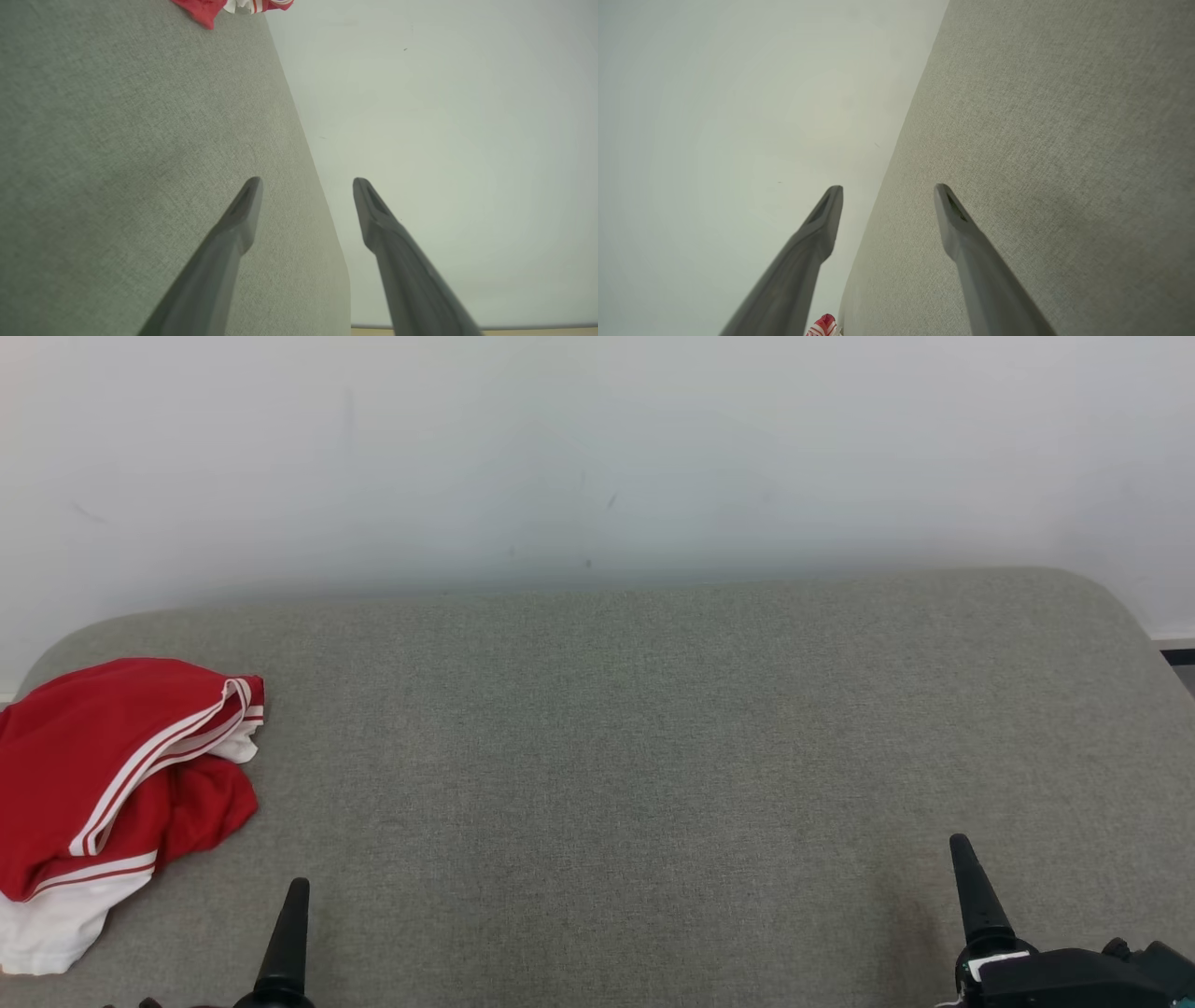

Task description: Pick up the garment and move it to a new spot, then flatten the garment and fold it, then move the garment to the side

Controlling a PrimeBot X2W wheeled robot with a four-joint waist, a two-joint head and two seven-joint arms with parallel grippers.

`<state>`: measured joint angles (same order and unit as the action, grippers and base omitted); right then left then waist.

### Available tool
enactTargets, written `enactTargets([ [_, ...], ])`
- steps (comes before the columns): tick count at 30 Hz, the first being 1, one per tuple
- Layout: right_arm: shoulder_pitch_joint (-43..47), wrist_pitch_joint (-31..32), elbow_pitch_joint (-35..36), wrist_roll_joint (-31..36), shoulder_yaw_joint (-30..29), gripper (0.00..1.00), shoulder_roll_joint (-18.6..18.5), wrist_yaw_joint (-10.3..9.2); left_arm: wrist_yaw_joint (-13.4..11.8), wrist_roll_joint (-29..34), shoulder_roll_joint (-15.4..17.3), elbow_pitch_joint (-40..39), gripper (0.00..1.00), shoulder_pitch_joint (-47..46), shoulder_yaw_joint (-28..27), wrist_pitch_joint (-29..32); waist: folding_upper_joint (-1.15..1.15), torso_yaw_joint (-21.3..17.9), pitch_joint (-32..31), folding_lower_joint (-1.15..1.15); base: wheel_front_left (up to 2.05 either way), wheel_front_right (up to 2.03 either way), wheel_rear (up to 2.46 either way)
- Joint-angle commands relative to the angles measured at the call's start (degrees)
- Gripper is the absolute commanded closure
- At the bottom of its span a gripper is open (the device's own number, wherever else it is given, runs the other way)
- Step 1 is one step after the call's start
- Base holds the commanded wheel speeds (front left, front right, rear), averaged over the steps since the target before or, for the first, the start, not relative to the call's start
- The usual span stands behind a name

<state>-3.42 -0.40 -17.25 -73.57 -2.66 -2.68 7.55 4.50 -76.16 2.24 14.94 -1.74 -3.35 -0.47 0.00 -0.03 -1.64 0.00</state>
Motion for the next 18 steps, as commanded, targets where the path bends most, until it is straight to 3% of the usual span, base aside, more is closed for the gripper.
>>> enactTargets([
  [1,-0.36,-0.53,0.88,2.16,0.26,0.00,-0.16,-0.03,-0.23,2.21,0.34,-1.22,0.00,-0.08,0.14,-0.44,0.00,0.02,-0.05,0.00,0.00,0.00,0.00],
  [9,0.09,-2.28,1.34,12.54,1.07,0.00,-0.17,-0.03,-1.92,12.22,0.39,-2.32,0.00,0.75,1.64,-2.20,0.00,0.14,-0.58,0.00,0.00,0.00,0.00],
  [10,0.68,-3.87,1.51,21.08,1.50,0.00,-0.19,-0.04,-2.71,22.10,0.44,-2.63,0.00,1.59,2.98,-3.83,0.00,0.21,-1.19,0.00,0.00,0.00,0.00],
  [11,0.80,-4.43,1.62,23.48,1.95,0.00,-0.20,-0.04,-2.82,25.13,0.46,-2.90,0.00,1.78,3.25,-4.38,0.00,0.22,-1.40,0.00,0.00,0.00,0.00],
  [18,1.01,-5.70,1.09,29.36,2.56,0.00,-0.21,-0.05,-3.39,31.67,0.50,-3.23,0.00,2.22,3.80,-5.63,0.00,0.24,-1.92,0.00,0.00,0.00,0.00],
])
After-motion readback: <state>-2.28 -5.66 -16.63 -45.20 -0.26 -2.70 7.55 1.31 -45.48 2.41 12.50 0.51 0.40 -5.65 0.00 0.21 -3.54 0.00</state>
